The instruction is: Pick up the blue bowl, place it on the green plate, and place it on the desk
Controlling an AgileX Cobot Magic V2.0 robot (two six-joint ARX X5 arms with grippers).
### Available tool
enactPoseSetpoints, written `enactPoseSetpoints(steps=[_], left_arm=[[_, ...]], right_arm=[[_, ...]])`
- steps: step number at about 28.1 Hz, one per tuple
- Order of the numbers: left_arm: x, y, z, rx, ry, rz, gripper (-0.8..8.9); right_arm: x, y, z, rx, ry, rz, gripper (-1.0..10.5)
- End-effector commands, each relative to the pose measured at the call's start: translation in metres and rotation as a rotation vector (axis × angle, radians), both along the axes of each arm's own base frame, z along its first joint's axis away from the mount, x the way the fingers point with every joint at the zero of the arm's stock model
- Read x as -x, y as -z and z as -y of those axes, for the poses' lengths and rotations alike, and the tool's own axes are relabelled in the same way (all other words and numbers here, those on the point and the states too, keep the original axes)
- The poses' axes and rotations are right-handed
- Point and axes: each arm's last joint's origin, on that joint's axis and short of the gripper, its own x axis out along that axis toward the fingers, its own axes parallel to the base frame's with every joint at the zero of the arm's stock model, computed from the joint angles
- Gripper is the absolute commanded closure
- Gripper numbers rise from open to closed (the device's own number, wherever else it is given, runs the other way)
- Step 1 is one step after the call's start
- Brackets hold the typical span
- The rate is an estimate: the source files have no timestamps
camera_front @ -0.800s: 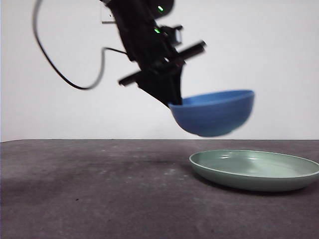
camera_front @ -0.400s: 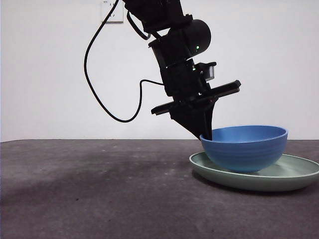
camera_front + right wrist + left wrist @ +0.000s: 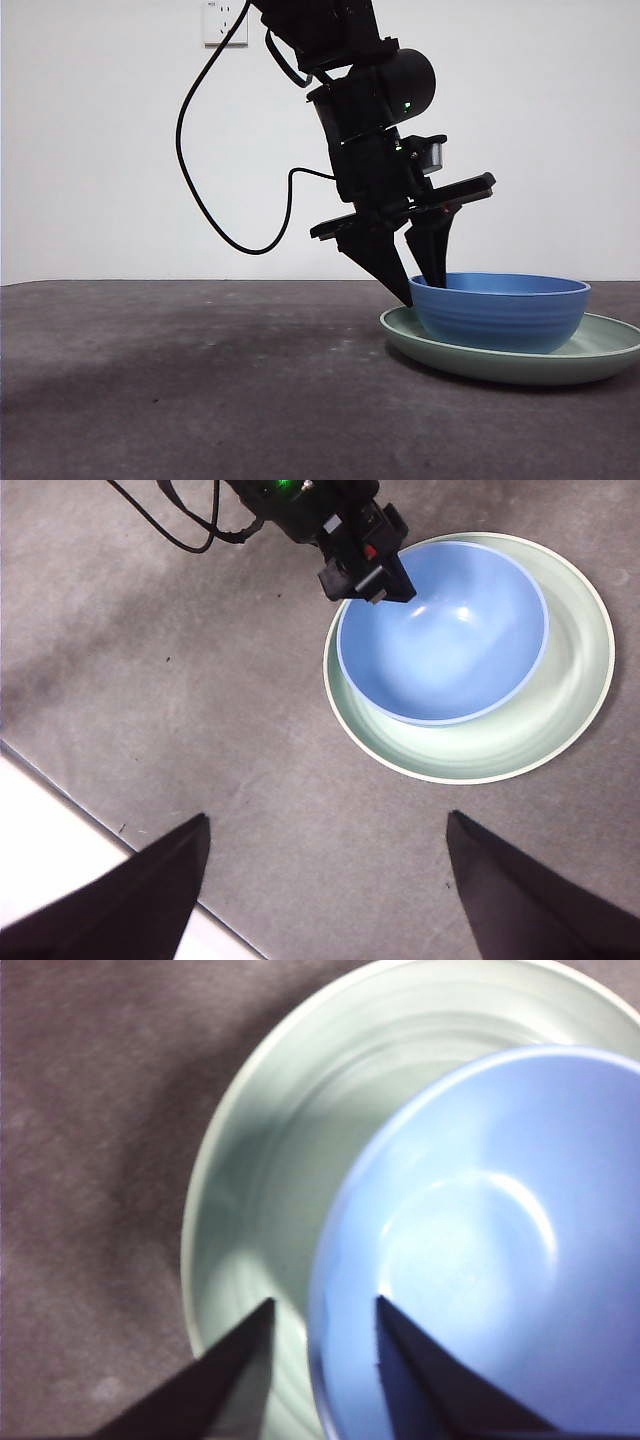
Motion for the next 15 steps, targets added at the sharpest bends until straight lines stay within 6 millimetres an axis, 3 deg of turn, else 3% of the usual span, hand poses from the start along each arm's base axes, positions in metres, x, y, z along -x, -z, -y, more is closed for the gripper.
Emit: enactPoseSetpoints(steps=[1,5,7,11,15], left_arm=[[-0.001,0.004,0.008,0.003,0.017,0.007,6.21],[0.000,-0.012,0.004,0.018,0.013,0.021,6.21],[0.001,-0.034,-0.004,0.049,0.002,0.054,6.20],[0.006,-0.097,-0.033,0.140,-0.036,0.155,6.19],[0.027,-0.168,-0.075,0.235,-0.078,0.268,6.19]], right_arm=[[-0.001,-0.005,-0.001,-0.007,0.004,0.016,5.7],[-0.001,-0.005,-0.001,-0.007,0.004,0.016,5.7],[-0.001,-0.005,-0.001,-0.007,0.004,0.016,5.7],[-0.001,-0.005,-0.001,-0.005,0.006,0.016,5.7],[-0.001,-0.005,-0.001,-0.005,0.006,0.017,5.7]])
